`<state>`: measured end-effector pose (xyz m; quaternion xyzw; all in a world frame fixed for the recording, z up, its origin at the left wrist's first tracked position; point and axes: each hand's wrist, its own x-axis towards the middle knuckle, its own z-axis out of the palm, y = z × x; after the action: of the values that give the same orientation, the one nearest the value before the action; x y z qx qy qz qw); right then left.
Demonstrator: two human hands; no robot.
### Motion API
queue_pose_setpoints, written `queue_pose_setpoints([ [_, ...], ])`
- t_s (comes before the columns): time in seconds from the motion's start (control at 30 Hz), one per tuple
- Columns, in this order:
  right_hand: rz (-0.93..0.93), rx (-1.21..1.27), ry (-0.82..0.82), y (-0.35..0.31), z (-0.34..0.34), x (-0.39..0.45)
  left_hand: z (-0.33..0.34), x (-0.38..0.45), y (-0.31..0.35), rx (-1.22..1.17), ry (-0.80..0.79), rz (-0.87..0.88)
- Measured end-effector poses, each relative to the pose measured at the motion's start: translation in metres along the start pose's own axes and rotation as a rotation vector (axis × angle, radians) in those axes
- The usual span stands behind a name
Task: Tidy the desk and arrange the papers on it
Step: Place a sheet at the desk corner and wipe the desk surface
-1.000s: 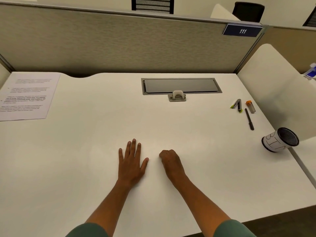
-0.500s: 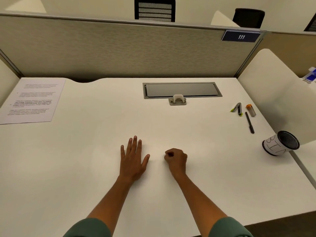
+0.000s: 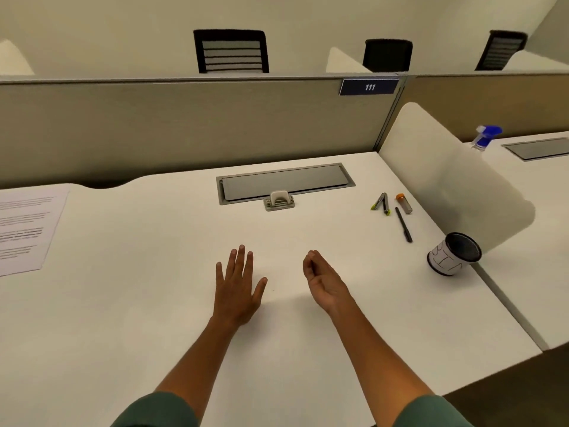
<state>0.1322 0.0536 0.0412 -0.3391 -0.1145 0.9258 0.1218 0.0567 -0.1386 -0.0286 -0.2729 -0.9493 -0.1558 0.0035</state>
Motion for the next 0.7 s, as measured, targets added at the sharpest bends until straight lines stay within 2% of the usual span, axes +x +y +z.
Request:
queue_pose_setpoints([
  [0.37, -0.138, 0.186, -0.142, -0.135, 0.001, -0.014, 0.006, 0.074, 0.127, 0.019, -0.002, 0.233],
  [0.7, -0.354, 0.257, -0.069, -0.267, -0.035, -0.028, 0.029, 0.119, 0.265, -0.018, -0.028, 0.438],
])
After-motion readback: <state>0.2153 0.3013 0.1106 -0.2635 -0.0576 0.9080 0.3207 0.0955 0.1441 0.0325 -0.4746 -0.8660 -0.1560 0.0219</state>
